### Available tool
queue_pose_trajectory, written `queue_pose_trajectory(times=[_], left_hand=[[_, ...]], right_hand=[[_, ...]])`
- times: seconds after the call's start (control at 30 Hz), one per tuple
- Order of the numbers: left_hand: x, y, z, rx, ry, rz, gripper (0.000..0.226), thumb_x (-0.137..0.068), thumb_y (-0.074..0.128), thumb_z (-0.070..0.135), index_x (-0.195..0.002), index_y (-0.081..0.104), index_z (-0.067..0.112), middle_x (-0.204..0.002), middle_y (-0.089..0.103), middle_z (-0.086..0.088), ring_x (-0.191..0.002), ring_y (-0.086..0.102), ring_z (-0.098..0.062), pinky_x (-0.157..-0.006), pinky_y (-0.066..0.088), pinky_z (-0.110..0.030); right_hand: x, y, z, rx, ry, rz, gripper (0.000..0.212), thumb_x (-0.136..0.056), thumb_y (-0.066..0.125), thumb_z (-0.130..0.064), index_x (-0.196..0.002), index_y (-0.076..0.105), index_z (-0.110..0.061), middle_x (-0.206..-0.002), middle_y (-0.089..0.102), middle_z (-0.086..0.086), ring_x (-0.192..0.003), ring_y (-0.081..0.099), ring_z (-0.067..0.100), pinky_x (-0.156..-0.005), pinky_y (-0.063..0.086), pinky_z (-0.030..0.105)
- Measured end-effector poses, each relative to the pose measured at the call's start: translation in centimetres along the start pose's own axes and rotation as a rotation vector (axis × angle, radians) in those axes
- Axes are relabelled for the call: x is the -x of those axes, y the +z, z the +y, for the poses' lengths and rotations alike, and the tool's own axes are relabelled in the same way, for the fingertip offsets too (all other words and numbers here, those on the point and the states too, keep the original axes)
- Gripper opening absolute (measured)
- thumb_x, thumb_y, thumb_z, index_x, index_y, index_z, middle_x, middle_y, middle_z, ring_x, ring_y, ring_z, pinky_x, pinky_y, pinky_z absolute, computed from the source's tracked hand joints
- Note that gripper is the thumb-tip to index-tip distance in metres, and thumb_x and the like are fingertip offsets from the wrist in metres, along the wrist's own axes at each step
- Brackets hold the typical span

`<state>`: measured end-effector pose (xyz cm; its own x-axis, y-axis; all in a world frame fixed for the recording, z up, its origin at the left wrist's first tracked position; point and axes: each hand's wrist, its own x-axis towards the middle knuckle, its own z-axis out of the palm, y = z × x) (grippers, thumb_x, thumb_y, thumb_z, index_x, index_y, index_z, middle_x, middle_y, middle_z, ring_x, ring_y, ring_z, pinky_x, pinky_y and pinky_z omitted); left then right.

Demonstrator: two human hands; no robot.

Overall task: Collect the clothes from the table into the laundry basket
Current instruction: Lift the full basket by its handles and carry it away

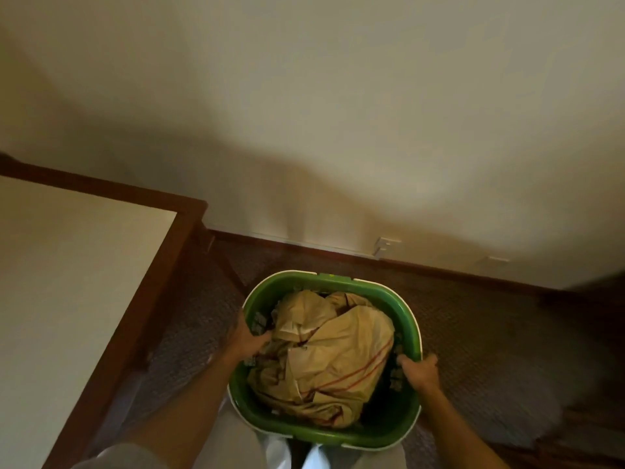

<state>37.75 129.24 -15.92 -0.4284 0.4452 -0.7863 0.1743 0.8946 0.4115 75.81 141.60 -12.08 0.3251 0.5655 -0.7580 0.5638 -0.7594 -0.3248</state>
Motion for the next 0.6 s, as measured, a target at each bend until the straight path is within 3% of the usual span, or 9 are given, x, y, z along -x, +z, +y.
queue_pose_trajectory(times=[0.07, 0.17, 0.3, 0.4, 0.5, 0.53, 0.6], left_hand=[[1.0, 0.7, 1.1, 0.038, -0.009, 0.061, 0.130, -0.073, 0.084, 0.051, -0.161, -0.007, 0.024, -0.164, 0.024, -0.016, -0.146, 0.032, -0.040, -0.116, 0.034, -0.055], [0.3, 2.0, 1.5, 0.052, -0.079, 0.200, 0.107, -0.081, 0.078, 0.043, -0.160, 0.011, 0.018, -0.153, 0.040, -0.021, -0.135, 0.046, -0.043, -0.109, 0.042, -0.055], [1.3, 1.9, 2.5, 0.124, -0.123, 0.251, 0.095, -0.076, 0.076, 0.046, -0.153, 0.028, 0.016, -0.142, 0.052, -0.018, -0.124, 0.054, -0.041, -0.103, 0.047, -0.053], [4.1, 1.1, 4.2, -0.014, -0.154, 0.288, 0.084, -0.085, 0.069, 0.049, -0.152, 0.030, 0.015, -0.138, 0.054, -0.020, -0.123, 0.054, -0.042, -0.099, 0.049, -0.052], [7.6, -0.3, 6.2, -0.025, -0.177, 0.331, 0.071, -0.086, 0.062, 0.061, -0.138, 0.052, 0.012, -0.128, 0.060, -0.020, -0.115, 0.059, -0.039, -0.094, 0.050, -0.046], [8.7, -0.9, 7.0, 0.055, -0.157, 0.312, 0.068, -0.087, 0.061, 0.064, -0.128, 0.061, 0.009, -0.118, 0.065, -0.019, -0.105, 0.063, -0.036, -0.090, 0.052, -0.043], [11.1, -1.3, 8.3, 0.360, -0.126, 0.174, 0.070, -0.087, 0.059, 0.070, -0.100, 0.071, 0.002, -0.081, 0.070, -0.015, -0.068, 0.065, -0.028, -0.066, 0.057, -0.036]], right_hand=[[-1.0, 0.9, 0.6, -0.006, 0.012, -0.004, 0.068, -0.086, 0.074, -0.021, -0.137, 0.036, 0.003, -0.124, 0.057, 0.030, -0.107, 0.062, 0.045, -0.092, 0.054, 0.052], [-1.2, 2.7, 1.3, 0.114, 0.010, 0.118, 0.059, -0.091, 0.065, -0.028, -0.135, 0.038, 0.001, -0.132, 0.053, 0.032, -0.118, 0.056, 0.048, -0.099, 0.048, 0.052], [1.5, 2.8, -0.4, 0.103, 0.031, 0.168, 0.065, -0.090, 0.064, -0.032, -0.138, 0.036, 0.003, -0.142, 0.044, 0.029, -0.129, 0.046, 0.048, -0.104, 0.039, 0.055], [3.4, 1.5, -1.6, 0.083, 0.038, 0.202, 0.066, -0.090, 0.064, -0.037, -0.137, 0.038, 0.001, -0.142, 0.046, 0.027, -0.129, 0.046, 0.046, -0.103, 0.039, 0.056], [6.3, -0.6, -2.7, -0.058, -0.047, 0.250, 0.052, -0.094, 0.058, -0.046, -0.121, 0.053, -0.002, -0.118, 0.061, 0.025, -0.108, 0.059, 0.043, -0.088, 0.048, 0.046], [7.4, -1.2, -3.2, -0.120, -0.076, 0.224, 0.051, -0.096, 0.055, -0.051, -0.113, 0.059, -0.003, -0.107, 0.064, 0.023, -0.098, 0.063, 0.041, -0.081, 0.051, 0.043], [10.3, -1.7, -4.6, -0.265, -0.062, 0.032, 0.062, -0.097, 0.048, -0.061, -0.098, 0.065, -0.002, -0.081, 0.065, 0.016, -0.069, 0.064, 0.031, -0.057, 0.054, 0.036]])
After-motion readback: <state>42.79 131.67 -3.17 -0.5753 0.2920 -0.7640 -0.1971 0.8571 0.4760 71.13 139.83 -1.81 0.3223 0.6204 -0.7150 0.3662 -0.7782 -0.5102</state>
